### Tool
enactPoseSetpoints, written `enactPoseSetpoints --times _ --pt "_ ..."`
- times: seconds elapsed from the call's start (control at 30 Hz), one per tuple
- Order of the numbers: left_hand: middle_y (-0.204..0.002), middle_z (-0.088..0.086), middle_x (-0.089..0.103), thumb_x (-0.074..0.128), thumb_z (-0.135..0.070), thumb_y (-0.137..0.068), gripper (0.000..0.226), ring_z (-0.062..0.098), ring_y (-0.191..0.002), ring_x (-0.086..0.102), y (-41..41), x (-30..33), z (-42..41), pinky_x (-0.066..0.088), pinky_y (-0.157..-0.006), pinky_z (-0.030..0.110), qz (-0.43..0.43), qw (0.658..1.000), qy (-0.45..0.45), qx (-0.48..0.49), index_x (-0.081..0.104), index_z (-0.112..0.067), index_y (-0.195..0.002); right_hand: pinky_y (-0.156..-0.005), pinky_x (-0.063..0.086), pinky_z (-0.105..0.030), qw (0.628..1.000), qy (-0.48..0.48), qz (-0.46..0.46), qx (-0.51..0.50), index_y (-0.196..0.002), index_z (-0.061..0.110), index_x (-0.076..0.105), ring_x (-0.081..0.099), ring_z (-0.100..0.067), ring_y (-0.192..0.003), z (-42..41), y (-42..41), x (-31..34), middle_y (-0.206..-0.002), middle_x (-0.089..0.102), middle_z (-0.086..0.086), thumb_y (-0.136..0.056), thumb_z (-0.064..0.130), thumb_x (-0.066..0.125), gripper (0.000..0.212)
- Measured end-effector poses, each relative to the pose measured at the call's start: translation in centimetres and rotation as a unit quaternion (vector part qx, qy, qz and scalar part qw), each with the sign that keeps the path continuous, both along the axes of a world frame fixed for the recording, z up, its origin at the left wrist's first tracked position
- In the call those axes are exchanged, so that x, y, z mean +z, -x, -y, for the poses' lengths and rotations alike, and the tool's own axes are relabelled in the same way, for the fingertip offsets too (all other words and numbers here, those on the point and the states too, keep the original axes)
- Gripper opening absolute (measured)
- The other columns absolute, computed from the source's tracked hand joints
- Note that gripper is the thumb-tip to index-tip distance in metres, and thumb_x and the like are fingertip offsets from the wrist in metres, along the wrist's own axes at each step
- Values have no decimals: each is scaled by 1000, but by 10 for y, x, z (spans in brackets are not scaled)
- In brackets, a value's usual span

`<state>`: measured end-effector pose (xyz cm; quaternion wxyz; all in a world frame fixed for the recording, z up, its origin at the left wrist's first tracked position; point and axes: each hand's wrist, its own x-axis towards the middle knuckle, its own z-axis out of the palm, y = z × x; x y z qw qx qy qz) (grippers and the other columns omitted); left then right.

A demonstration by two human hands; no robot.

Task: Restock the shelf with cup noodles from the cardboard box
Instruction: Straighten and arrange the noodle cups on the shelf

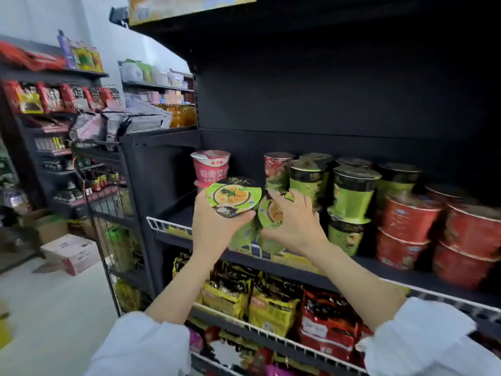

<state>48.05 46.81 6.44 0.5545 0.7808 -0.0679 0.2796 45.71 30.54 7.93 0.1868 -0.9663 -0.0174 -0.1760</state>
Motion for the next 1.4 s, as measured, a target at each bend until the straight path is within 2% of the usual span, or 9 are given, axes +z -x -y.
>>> enactPoseSetpoints --times 0.23,0.4,0.63,0.7,0.8,0.9,1.0,1.13,1.4 --pt "-111 -11 55 90 -38 -50 85 12 -106 57 -116 14 -17 49 -90 33 -31 999 -5 -19 44 -24 -120 -106 27 -53 997 55 -42 -26 -148 36 18 13 -31 -139 -10 -139 6 -149 21 -10 -70 54 65 93" --pt "-95 -26 47 90 -33 -53 80 2 -98 50 -169 12 -22 37 -81 18 -38 997 -18 -72 47 -24 -120 -109 26 -51 981 109 -139 -79 -144 24 31 30 -32 -133 -10 -190 -15 -141 38 -12 -81 53 59 75" --pt "-94 -24 52 90 -32 -53 67 -5 -88 52 -214 18 -27 37 -72 5 -34 987 -43 -154 48 -32 -105 -100 39 -37 957 206 -147 -138 -138 16 34 39 -27 -132 -20 -199 -39 -139 41 -10 -91 7 50 50" --pt "-97 -21 56 90 -37 -51 69 -3 -91 55 -220 21 -27 39 -71 8 -33 983 -39 -177 49 -28 -106 -103 38 -37 961 161 -181 -134 -141 15 31 34 -30 -135 -24 -202 -39 -142 36 -13 -89 1 49 57" --pt "-98 -19 59 87 -44 -52 69 -4 -91 56 -226 28 -27 38 -70 10 -31 979 -38 -197 52 -24 -108 -110 30 -36 974 31 -206 -84 -144 12 27 28 -32 -136 -22 -200 -27 -145 31 -15 -81 25 70 77" --pt "-102 -18 60 85 -48 -53 72 -3 -93 56 -230 37 -18 39 -73 9 -20 975 -44 -217 54 -22 -111 -109 30 -26 975 -195 -102 -20 -148 18 18 34 -15 -133 -22 -182 -8 -141 36 4 -70 27 81 101" --pt "-114 -12 59 86 -48 -54 83 4 -103 56 -228 44 -1 42 -83 17 -36 966 -56 -249 49 -22 -123 -92 41 -12 948 -319 1 -4 -136 28 30 53 0 -111 -23 -175 -2 -122 55 15 -72 20 81 82" --pt "-132 -4 53 84 -50 -57 103 11 -119 50 -226 51 19 39 -87 18 -62 954 -72 -284 35 -18 -141 -97 49 -36 937 -333 91 -55 -134 21 42 59 -11 -110 -13 -180 -4 -120 63 7 -68 28 82 78" --pt "-134 7 51 77 -47 -70 87 20 -129 44 -231 30 33 37 -104 29 -69 934 -155 -313 39 -20 -143 -82 40 -17 943 -304 71 -118 -134 16 44 57 -10 -107 -3 -176 -33 -116 62 5 -81 27 72 61"
